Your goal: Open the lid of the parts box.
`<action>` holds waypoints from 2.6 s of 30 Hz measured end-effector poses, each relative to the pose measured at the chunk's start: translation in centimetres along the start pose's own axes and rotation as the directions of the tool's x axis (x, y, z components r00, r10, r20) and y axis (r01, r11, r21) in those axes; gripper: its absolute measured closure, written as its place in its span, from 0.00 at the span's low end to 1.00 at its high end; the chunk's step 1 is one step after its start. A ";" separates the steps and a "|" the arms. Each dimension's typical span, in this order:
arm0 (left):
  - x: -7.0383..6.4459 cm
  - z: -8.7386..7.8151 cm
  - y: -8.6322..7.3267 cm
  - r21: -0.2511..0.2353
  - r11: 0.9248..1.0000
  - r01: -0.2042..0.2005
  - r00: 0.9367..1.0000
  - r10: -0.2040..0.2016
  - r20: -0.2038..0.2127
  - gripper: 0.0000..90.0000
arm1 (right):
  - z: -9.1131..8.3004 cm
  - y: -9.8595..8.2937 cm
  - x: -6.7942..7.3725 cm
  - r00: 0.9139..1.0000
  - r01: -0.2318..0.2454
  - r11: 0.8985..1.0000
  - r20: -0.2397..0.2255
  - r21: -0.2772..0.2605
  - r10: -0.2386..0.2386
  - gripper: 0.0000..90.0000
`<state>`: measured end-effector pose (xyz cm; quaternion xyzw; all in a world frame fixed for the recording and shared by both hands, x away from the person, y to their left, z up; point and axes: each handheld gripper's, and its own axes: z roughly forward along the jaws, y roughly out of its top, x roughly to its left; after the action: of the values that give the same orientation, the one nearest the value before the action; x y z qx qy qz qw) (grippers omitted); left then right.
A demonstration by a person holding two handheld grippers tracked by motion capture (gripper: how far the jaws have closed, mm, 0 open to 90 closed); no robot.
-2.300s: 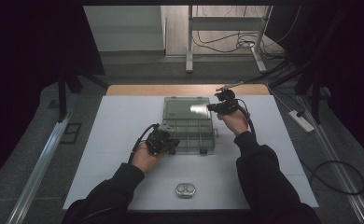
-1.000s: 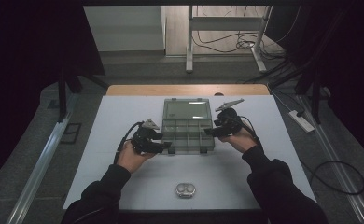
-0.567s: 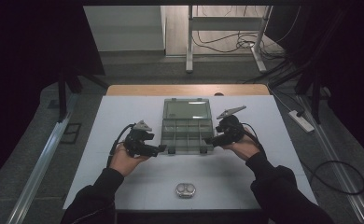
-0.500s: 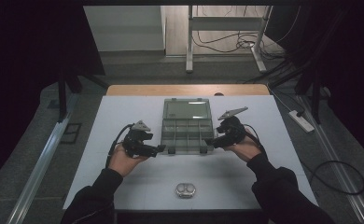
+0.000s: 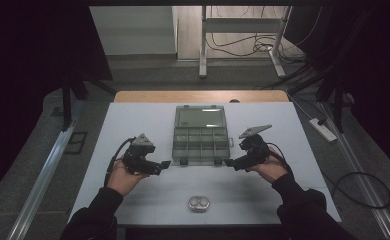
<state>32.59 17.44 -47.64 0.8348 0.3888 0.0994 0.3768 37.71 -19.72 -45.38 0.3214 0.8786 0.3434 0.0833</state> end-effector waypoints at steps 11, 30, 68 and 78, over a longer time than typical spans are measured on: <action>-0.6 -1.5 -1.3 0.004 1.000 0.012 0.999 -0.012 -0.035 0.01 | -1.2 -1.9 0.1 0.999 -0.023 1.000 0.028 0.007 0.023 0.00; -0.9 -4.3 -3.4 -0.061 0.997 0.056 0.997 -0.060 -0.051 0.00 | -3.6 -5.0 0.9 0.997 -0.042 0.999 0.059 0.016 0.041 0.00; -2.8 -7.6 -6.4 -0.063 0.995 0.079 0.987 -0.087 -0.134 0.00 | -9.7 -10.3 0.7 0.971 -0.184 0.982 0.147 -0.053 0.190 0.00; -3.1 -8.3 -6.7 -0.061 0.994 0.091 0.983 -0.099 -0.157 0.00 | -10.2 -10.5 1.1 0.968 -0.183 0.982 0.167 -0.044 0.188 0.00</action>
<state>22.81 22.53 -46.24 0.7942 0.4544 0.1582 0.3713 27.77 -30.52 -44.54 0.4290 0.8295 0.3331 0.1300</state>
